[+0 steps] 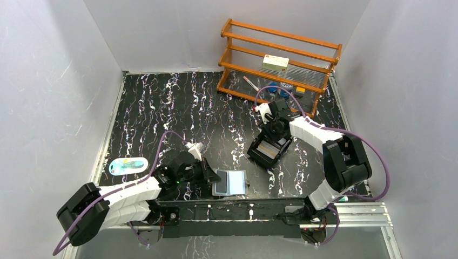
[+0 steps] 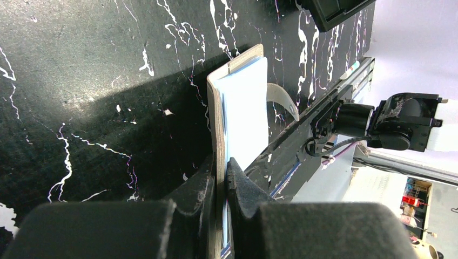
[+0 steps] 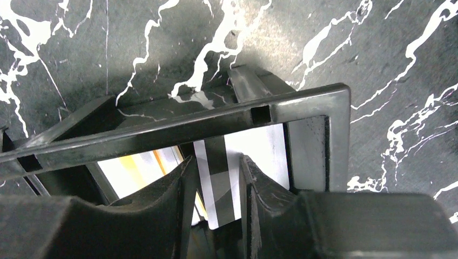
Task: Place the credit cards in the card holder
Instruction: Pick up the credit card from the storage box.
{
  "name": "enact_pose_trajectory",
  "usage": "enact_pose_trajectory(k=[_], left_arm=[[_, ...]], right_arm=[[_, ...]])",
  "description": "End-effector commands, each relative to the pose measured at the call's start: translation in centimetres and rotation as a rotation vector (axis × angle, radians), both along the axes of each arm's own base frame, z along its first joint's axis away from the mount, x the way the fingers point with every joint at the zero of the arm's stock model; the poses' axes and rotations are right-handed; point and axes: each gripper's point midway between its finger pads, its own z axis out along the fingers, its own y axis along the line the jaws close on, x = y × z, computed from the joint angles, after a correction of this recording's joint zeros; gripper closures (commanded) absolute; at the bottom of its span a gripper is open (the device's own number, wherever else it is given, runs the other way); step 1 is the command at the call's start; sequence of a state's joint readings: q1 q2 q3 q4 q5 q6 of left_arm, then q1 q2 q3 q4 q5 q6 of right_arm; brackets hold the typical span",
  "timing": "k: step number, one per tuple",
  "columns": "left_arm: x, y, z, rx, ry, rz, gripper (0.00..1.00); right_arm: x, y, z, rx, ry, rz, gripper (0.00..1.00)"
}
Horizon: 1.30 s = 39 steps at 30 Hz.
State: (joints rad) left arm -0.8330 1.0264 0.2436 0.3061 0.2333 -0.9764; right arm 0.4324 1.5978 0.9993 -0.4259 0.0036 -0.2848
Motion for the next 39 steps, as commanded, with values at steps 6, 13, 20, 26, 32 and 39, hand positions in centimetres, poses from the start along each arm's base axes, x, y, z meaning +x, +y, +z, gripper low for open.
enact_pose_trajectory(k=[6,13,20,26,32,39], left_arm=[[0.9,-0.8,1.0,-0.007,-0.027,-0.014,1.00],[0.9,-0.9,1.2,-0.014,-0.026,-0.012,1.00],[1.1,-0.6,1.0,0.006,-0.029,0.006,1.00],[2.2,-0.1,1.0,0.048,-0.037,0.065,1.00],[3.3,0.1,1.0,0.095,-0.039,0.110,1.00],[3.2,-0.5,1.1,0.074,-0.022,0.096,0.90]], right_arm=[[-0.3,-0.5,2.2,-0.016,0.004,-0.041,0.71],[-0.3,-0.8,2.9,-0.025,-0.001,-0.067,0.71],[-0.1,-1.5,3.7,-0.054,-0.007,-0.108,0.84],[0.7,-2.2,5.2,-0.082,-0.058,-0.140,0.91],[0.9,-2.3,7.3,-0.085,-0.053,-0.184,0.96],[0.1,-1.9,11.2,-0.050,-0.070,-0.245,1.00]])
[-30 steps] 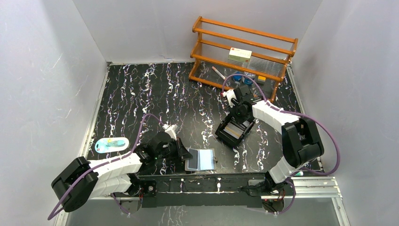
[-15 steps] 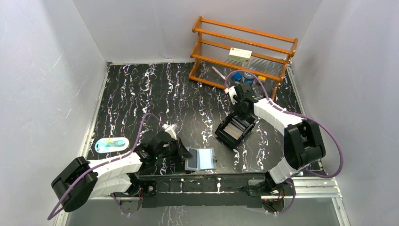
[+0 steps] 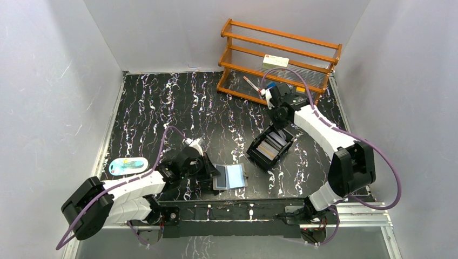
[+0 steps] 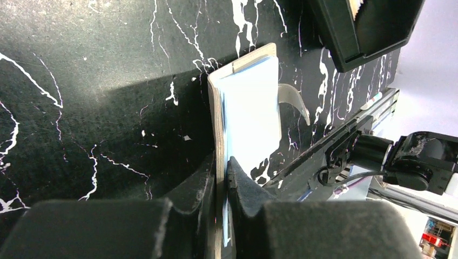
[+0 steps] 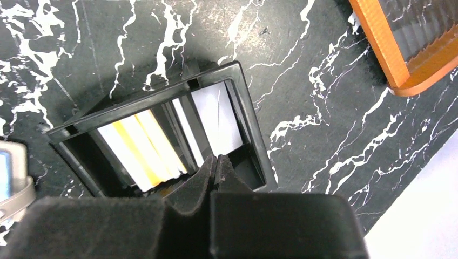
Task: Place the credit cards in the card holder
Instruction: Pick up the credit card from the storage box.
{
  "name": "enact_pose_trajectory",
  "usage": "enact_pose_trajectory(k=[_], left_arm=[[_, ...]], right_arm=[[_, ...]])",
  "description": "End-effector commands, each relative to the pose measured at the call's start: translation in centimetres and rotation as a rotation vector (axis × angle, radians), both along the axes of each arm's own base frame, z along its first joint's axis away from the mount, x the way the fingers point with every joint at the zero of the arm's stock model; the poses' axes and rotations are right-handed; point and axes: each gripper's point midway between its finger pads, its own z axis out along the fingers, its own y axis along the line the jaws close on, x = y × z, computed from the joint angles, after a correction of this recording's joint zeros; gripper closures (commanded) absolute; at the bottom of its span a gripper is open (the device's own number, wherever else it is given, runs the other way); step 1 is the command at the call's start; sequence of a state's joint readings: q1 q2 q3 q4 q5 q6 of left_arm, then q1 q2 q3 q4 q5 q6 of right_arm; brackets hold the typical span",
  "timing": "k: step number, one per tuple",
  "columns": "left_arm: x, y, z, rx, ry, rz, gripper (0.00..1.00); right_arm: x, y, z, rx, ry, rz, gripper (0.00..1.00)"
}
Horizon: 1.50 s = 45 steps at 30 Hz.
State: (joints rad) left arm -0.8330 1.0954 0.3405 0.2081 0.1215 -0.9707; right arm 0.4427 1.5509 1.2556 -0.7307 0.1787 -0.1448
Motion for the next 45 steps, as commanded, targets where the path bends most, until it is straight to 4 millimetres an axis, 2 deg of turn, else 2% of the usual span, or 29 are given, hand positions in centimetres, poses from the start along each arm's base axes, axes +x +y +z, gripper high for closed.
enact_pose_trajectory(k=[1,4,7,11,15,19,23,27,29,36,39,45], left_arm=[[1.0,-0.7,1.2,-0.018,-0.016,0.014,0.85],[1.3,0.0,1.5,0.019,-0.023,0.042,0.69],[1.5,1.2,1.6,0.084,-0.019,0.071,0.61],[1.4,2.0,1.9,0.107,-0.021,0.093,0.62],[1.5,2.3,2.5,0.118,-0.031,0.097,0.73],[1.7,3.0,2.8,0.170,-0.041,0.095,0.78],[1.6,2.7,4.0,0.158,-0.039,0.085,0.72],[1.2,1.9,6.5,0.068,-0.050,0.075,0.62],[1.1,1.5,7.9,0.017,-0.067,0.071,0.60],[0.6,-0.7,12.2,-0.179,-0.120,0.005,0.48],[0.4,-1.7,13.1,-0.235,-0.141,-0.040,0.44],[-0.2,-3.2,14.8,-0.364,-0.162,-0.099,0.40]], right_arm=[[-1.1,-0.1,4.1,0.033,-0.036,-0.053,1.00],[-1.6,0.1,5.6,0.071,-0.059,-0.068,1.00],[-2.4,2.0,7.6,0.215,-0.083,-0.057,1.00],[-4.3,5.5,10.0,0.495,-0.096,-0.092,1.00],[-7.1,8.5,10.8,0.760,-0.069,-0.114,1.00],[-9.4,10.8,11.0,0.971,-0.031,-0.092,1.00],[-11.1,12.7,9.4,1.109,0.046,-0.089,1.00],[-12.7,14.6,7.1,1.145,0.119,-0.080,1.00],[-13.1,15.3,6.2,1.155,0.137,-0.080,1.00],[-14.3,17.2,5.2,1.259,0.200,-0.054,1.00],[-14.8,17.7,6.0,1.328,0.210,-0.023,1.00],[-15.9,17.7,9.0,1.499,0.207,0.031,1.00]])
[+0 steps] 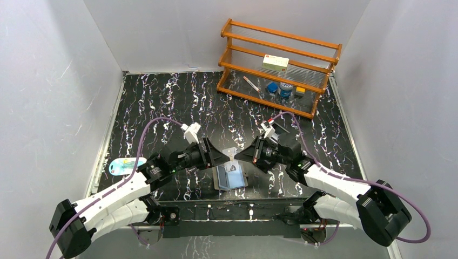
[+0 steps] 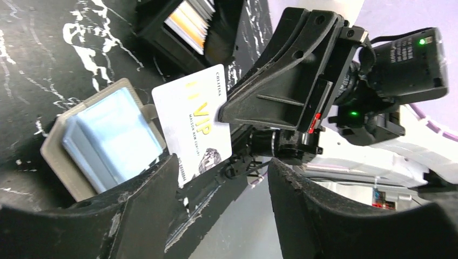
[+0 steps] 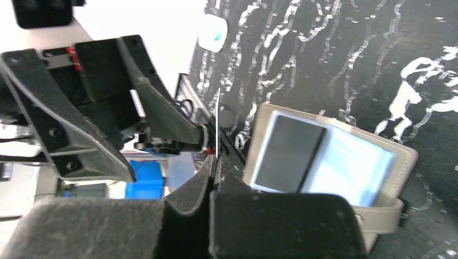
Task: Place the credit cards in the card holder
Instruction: Pick up the credit card from the storage box.
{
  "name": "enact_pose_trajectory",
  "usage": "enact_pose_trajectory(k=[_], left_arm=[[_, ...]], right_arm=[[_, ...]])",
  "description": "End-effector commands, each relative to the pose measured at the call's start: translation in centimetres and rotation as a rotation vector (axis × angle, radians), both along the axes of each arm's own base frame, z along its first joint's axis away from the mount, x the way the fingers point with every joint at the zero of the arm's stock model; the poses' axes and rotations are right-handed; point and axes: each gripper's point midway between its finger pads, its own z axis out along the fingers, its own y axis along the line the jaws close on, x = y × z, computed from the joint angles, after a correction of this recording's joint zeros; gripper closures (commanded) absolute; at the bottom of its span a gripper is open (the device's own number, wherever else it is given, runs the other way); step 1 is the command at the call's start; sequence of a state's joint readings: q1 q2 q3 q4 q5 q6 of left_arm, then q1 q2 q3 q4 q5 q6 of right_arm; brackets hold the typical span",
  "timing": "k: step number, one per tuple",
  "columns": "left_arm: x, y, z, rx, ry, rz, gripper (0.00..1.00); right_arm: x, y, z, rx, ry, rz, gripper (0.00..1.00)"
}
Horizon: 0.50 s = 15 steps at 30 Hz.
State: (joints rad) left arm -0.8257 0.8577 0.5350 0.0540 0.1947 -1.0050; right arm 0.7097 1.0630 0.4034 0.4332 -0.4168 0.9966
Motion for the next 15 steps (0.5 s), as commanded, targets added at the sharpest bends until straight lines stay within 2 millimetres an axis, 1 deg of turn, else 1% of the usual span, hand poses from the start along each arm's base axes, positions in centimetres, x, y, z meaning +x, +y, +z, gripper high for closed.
enact_pose_trajectory(k=[1,2,3,4,8,12,15], left_arm=[[-0.5,-1.2,2.3,-0.115,-0.035,-0.065,0.39],[-0.5,-1.2,2.3,-0.111,-0.036,-0.065,0.39],[-0.5,-1.2,2.2,-0.104,-0.036,-0.067,0.38],[-0.5,-1.2,2.3,-0.101,-0.039,-0.068,0.37],[-0.5,-1.3,2.1,-0.106,-0.031,-0.072,0.37],[-0.6,-1.8,2.5,-0.134,-0.028,-0.087,0.43],[-0.6,-1.7,1.8,-0.105,-0.019,-0.089,0.44]], right_arm=[[-0.8,0.8,6.3,0.251,-0.114,0.032,1.00],[-1.0,0.8,7.0,0.275,-0.124,0.034,1.00],[-1.4,0.5,6.2,0.268,-0.106,0.034,1.00],[-1.6,0.5,6.1,0.270,-0.104,0.037,1.00],[-1.9,0.4,6.8,0.288,-0.115,0.038,1.00],[-2.1,0.6,6.9,0.287,-0.113,0.045,1.00],[-2.3,0.5,7.2,0.304,-0.112,0.043,1.00]])
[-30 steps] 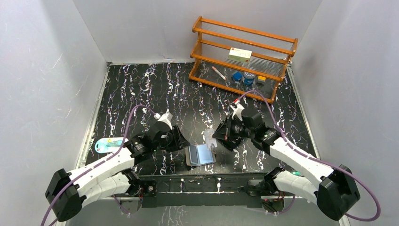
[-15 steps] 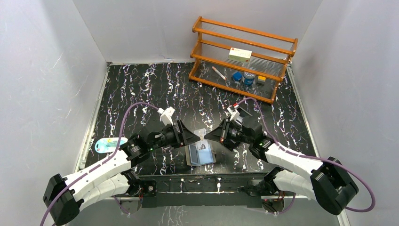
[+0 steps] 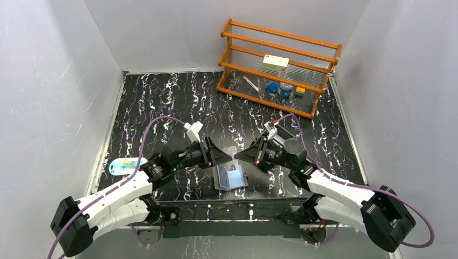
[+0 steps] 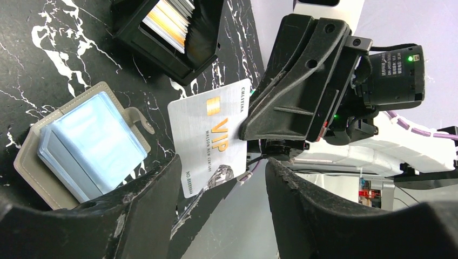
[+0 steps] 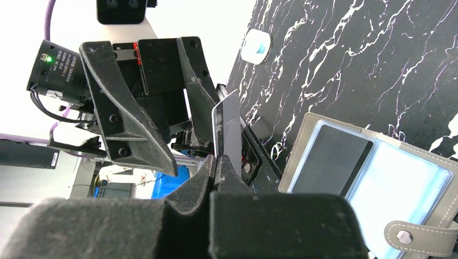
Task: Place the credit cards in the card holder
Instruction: Pick up the credit card from the storage box.
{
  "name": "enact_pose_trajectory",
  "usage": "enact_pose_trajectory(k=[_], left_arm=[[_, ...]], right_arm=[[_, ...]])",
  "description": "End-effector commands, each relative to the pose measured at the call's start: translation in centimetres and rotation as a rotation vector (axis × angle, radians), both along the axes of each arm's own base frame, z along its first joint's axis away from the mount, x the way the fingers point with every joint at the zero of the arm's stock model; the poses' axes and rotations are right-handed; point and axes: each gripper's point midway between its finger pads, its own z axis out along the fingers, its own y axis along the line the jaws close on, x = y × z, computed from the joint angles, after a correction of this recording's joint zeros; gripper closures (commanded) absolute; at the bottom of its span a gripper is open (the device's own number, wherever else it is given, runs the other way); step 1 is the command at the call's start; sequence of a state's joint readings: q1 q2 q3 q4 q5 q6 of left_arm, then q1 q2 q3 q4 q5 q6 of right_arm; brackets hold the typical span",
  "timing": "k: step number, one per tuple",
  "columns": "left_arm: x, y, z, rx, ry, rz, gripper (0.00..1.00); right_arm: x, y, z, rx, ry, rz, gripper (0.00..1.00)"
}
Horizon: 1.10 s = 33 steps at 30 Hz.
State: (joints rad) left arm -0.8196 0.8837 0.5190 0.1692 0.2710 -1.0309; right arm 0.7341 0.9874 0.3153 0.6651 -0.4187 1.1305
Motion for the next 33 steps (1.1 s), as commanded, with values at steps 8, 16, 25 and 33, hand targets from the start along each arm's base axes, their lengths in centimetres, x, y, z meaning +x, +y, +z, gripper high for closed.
enact_pose_trajectory(k=[8,16,25,33], left_arm=[[-0.2,0.5,-0.1,0.016,-0.017,0.004,0.38],[0.0,0.7,-1.0,0.069,-0.003,0.008,0.33],[-0.1,0.0,0.7,-0.026,-0.026,-0.004,0.56],[0.0,-0.4,0.5,-0.049,-0.001,-0.006,0.92]], right_arm=[[-0.1,-0.2,3.9,0.044,-0.109,-0.022,1.00],[-0.1,0.1,4.1,0.047,-0.120,-0.010,1.00],[-0.3,0.4,3.4,0.037,-0.099,0.012,1.00],[0.0,0.4,1.8,-0.045,-0.063,0.002,0.90]])
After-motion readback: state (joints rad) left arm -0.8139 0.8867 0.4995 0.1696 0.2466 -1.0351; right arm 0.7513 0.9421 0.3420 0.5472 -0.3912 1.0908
